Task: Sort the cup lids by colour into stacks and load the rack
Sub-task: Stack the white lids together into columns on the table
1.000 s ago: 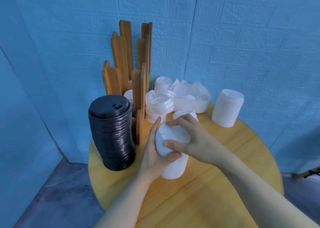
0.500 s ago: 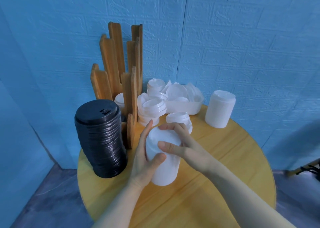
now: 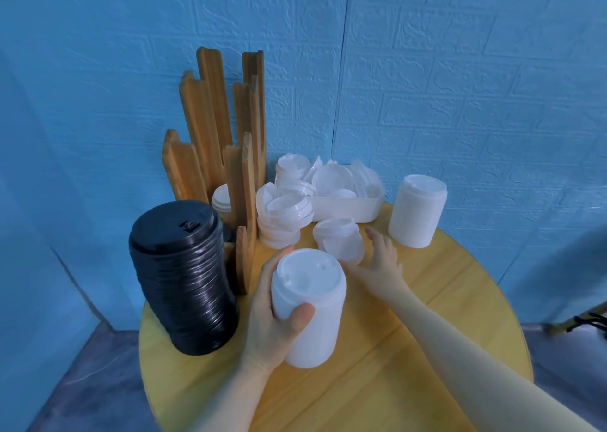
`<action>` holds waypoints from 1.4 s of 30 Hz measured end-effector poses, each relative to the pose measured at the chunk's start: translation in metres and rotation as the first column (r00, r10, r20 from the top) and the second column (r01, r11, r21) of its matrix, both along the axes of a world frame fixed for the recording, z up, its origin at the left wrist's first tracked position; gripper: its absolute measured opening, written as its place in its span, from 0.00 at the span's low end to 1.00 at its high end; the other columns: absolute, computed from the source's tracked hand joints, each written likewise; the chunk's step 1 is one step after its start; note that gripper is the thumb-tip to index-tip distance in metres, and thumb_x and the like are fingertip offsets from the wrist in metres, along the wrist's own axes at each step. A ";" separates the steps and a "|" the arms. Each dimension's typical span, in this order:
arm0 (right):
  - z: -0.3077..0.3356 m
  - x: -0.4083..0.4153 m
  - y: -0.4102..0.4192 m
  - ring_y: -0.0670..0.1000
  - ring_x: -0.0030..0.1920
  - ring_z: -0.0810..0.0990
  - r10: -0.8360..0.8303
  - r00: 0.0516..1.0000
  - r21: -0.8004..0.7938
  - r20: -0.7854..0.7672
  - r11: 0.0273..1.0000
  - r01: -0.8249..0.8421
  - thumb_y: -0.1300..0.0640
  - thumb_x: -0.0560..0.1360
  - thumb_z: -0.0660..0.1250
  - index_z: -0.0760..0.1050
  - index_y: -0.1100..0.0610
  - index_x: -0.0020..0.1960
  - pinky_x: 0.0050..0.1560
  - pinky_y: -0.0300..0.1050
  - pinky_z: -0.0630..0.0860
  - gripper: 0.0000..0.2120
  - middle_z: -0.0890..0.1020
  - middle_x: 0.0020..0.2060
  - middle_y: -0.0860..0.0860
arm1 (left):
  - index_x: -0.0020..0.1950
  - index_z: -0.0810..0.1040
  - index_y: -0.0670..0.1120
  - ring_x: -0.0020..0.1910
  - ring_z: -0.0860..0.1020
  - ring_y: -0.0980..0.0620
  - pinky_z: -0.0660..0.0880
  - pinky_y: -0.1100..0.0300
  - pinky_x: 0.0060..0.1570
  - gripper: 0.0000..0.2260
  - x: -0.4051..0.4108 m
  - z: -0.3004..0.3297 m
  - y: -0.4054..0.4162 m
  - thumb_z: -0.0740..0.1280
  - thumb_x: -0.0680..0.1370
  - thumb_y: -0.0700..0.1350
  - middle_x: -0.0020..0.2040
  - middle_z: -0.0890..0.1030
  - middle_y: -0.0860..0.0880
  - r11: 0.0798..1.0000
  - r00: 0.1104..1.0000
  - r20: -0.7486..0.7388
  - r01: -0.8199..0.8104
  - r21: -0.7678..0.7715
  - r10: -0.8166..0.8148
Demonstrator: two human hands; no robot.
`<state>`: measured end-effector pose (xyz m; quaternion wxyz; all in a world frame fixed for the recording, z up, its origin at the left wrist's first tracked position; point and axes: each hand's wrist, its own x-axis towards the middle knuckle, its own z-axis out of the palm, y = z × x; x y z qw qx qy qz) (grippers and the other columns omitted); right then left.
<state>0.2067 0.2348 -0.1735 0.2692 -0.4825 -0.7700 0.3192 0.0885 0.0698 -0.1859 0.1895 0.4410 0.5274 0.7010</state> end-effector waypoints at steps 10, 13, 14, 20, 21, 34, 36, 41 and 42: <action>-0.011 -0.008 0.006 0.52 0.69 0.65 -0.083 0.995 0.088 0.060 0.993 0.077 0.38 0.69 0.72 0.59 0.47 0.75 0.67 0.53 0.57 0.40 0.69 0.67 0.48 | 0.68 0.71 0.48 0.62 0.78 0.56 0.75 0.63 0.58 0.45 -0.004 -0.002 0.000 0.71 0.61 0.75 0.62 0.80 0.57 1.000 1.000 0.006 0.017 -0.014 -0.017; -0.006 0.006 0.001 0.52 0.68 0.68 -0.088 0.996 0.049 0.010 0.995 0.087 0.41 0.68 0.74 0.61 0.49 0.74 0.67 0.53 0.57 0.40 0.69 0.67 0.48 | 0.68 0.71 0.48 0.62 0.78 0.55 0.74 0.64 0.58 0.44 -0.003 -0.003 0.000 0.71 0.62 0.75 0.63 0.80 0.56 1.000 1.000 0.009 0.015 -0.010 -0.014; -0.004 0.010 -0.002 0.52 0.67 0.70 -0.075 0.997 0.023 -0.004 0.997 0.076 0.42 0.67 0.75 0.63 0.50 0.73 0.68 0.53 0.58 0.39 0.70 0.66 0.47 | 0.68 0.71 0.48 0.63 0.78 0.55 0.74 0.64 0.58 0.44 -0.003 -0.002 0.000 0.71 0.62 0.75 0.63 0.80 0.56 1.000 1.000 0.006 0.013 -0.009 -0.013; 0.031 0.034 -0.032 0.45 0.59 0.75 0.065 0.953 -0.116 -0.295 0.988 -0.104 0.48 0.66 0.78 0.69 0.50 0.67 0.53 0.33 0.72 0.33 0.75 0.59 0.43 | 0.70 0.69 0.48 0.66 0.76 0.52 0.73 0.60 0.62 0.44 -0.002 -0.003 -0.001 0.71 0.64 0.74 0.67 0.78 0.54 1.000 1.000 -0.003 0.022 -0.009 -0.022; 0.040 0.036 -0.040 0.43 0.59 0.74 0.084 0.933 -0.089 -0.349 0.988 -0.123 0.48 0.67 0.78 0.70 0.50 0.67 0.48 0.29 0.71 0.32 0.75 0.59 0.43 | 0.70 0.69 0.48 0.66 0.76 0.51 0.73 0.58 0.63 0.44 -0.002 -0.003 -0.002 0.71 0.63 0.74 0.67 0.77 0.53 1.000 1.000 -0.004 0.024 -0.013 -0.024; 0.083 0.028 -0.104 0.38 0.57 0.71 0.325 0.936 0.200 0.138 0.916 -0.347 0.23 0.60 0.59 0.73 0.38 0.61 0.66 0.48 0.61 0.34 0.71 0.53 0.36 | 0.78 0.56 0.54 0.67 0.74 0.61 0.74 0.66 0.58 0.50 0.004 0.008 -0.006 0.71 0.64 0.73 0.68 0.73 0.67 0.998 0.998 -0.003 0.061 -0.020 -0.061; 0.080 0.027 -0.110 0.42 0.54 0.71 0.236 0.939 0.334 0.251 0.889 -0.313 0.19 0.61 0.55 0.74 0.39 0.61 0.60 0.47 0.63 0.37 0.72 0.50 0.39 | 0.78 0.58 0.50 0.65 0.75 0.62 0.73 0.69 0.57 0.50 0.004 0.007 -0.006 0.72 0.64 0.72 0.67 0.75 0.67 0.999 0.999 0.000 0.053 -0.007 -0.053; 0.081 0.037 -0.099 0.39 0.62 0.70 0.426 0.900 0.213 0.092 0.874 -0.436 0.27 0.72 0.57 0.77 0.39 0.59 0.64 0.48 0.66 0.24 0.72 0.57 0.34 | 0.73 0.65 0.54 0.66 0.76 0.55 0.76 0.57 0.61 0.45 0.001 -0.001 -0.006 0.73 0.62 0.73 0.67 0.76 0.60 1.000 0.999 0.022 0.028 -0.015 -0.027; 0.082 0.042 -0.094 0.39 0.64 0.70 0.495 0.869 0.114 -0.006 0.863 -0.492 0.33 0.74 0.61 0.78 0.40 0.59 0.65 0.47 0.67 0.19 0.73 0.59 0.34 | 0.72 0.66 0.55 0.66 0.76 0.54 0.76 0.55 0.62 0.45 0.000 -0.002 -0.006 0.73 0.62 0.73 0.67 0.77 0.59 1.000 1.000 0.023 0.021 -0.020 -0.020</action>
